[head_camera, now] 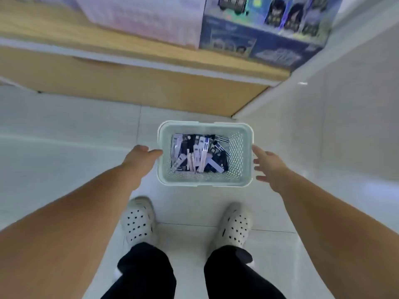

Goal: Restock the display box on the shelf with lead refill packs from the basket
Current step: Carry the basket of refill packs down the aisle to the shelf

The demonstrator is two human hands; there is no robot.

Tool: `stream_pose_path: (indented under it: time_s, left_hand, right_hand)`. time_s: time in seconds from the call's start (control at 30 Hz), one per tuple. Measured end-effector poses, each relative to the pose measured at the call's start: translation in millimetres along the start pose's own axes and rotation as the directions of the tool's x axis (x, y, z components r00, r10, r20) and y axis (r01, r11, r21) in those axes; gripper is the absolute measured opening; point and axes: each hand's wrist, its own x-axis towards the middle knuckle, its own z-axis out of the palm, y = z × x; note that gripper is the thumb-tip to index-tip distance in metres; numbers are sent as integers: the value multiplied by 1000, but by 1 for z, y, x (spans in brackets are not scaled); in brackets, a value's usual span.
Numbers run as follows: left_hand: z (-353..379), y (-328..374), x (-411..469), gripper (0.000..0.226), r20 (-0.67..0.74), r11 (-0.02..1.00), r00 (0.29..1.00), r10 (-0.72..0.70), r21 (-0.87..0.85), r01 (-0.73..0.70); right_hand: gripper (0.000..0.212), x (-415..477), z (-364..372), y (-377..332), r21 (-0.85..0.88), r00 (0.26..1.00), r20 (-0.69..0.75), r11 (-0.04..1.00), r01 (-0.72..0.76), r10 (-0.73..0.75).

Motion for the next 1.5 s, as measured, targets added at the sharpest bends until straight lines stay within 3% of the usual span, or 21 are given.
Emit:
stream_pose_path:
  time_s: [0.1,0.2,0.37,0.5,0.7,0.83,0.93,1.07,1.2,1.37,1.5]
  left_hand:
    - [17,-4,18,18,91,996,995,41,-83,-34]
    - [27,-8,20,8,83,991,995,56,-123,-46]
    - [8,1,-1,23,19,977,999,-43,-209,46]
    - [-29,11,-61,32,4,971,997,-81,-227,79]
    - [-108,36,-223,43,-121,951,975,-188,-270,150]
    - [-163,64,-343,47,-194,934,964,-181,-341,107]
    - [-200,75,-429,43,-262,904,948,-182,-424,56]
    - [-236,65,-524,36,-285,813,937,-202,-582,-1]
    - [-270,41,-587,35,-291,706,933,-212,-706,-60]
    - [-314,3,-623,22,-301,483,875,-380,-871,-89]
    - [-360,-47,-627,19,-300,344,856,-420,-926,-156]
  right_hand:
    - [59,26,18,0,15,1000,7,1000,14,-14]
    - [59,36,28,3,32,997,-75,999,-6,9]
    - [35,7,17,7,105,997,-62,993,-46,52]
    - [29,-59,-4,-3,81,999,3,996,-40,40]
    - [37,-222,-49,-40,31,999,44,999,29,-30]
    - [44,-337,-87,-73,16,997,32,997,76,-77]
    - [37,-412,-111,-103,6,984,78,987,162,-162]
    - [26,-485,-132,-138,48,948,162,962,270,-274]
    - [31,-531,-122,-170,69,891,245,924,376,-381]
    - [32,-584,-50,-225,0,777,417,855,519,-472]
    - [23,-629,31,-251,-10,696,555,833,553,-455]
